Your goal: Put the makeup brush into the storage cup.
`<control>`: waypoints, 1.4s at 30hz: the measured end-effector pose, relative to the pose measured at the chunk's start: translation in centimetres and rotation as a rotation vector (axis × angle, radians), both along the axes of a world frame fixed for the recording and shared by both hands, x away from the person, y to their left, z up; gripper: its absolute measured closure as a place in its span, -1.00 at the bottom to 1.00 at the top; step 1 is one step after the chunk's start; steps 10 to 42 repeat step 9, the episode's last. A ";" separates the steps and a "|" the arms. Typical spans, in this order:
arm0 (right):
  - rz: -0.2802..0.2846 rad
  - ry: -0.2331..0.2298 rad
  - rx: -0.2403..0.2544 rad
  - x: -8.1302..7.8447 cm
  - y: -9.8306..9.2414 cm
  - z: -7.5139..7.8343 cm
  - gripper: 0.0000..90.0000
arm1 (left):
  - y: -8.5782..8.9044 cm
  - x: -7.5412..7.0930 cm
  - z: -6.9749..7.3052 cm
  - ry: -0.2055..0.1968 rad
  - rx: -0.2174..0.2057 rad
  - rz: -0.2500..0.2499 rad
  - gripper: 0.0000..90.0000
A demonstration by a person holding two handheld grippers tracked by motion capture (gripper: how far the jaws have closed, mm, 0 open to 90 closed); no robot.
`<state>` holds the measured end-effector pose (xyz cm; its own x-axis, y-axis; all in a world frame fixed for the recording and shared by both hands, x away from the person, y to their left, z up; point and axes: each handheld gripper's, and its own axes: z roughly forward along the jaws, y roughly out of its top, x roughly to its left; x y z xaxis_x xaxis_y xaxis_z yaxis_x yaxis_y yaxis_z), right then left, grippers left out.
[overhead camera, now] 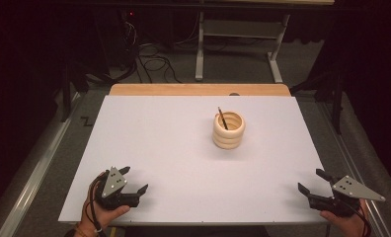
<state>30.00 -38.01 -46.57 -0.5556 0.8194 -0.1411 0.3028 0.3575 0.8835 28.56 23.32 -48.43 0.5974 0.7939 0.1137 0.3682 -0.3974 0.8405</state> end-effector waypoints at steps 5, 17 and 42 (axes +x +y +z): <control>-0.002 0.001 0.009 -0.1 0.0 0.1 -0.55 | 0.0 0.0 0.0 -0.001 0.000 0.000 -0.61; 0.000 0.010 0.013 0.0 0.0 0.2 -0.55 | 0.0 0.1 0.0 0.000 -0.001 0.002 -0.61; 0.000 0.010 0.013 0.0 0.0 0.2 -0.55 | 0.0 0.1 0.0 0.000 -0.001 0.002 -0.61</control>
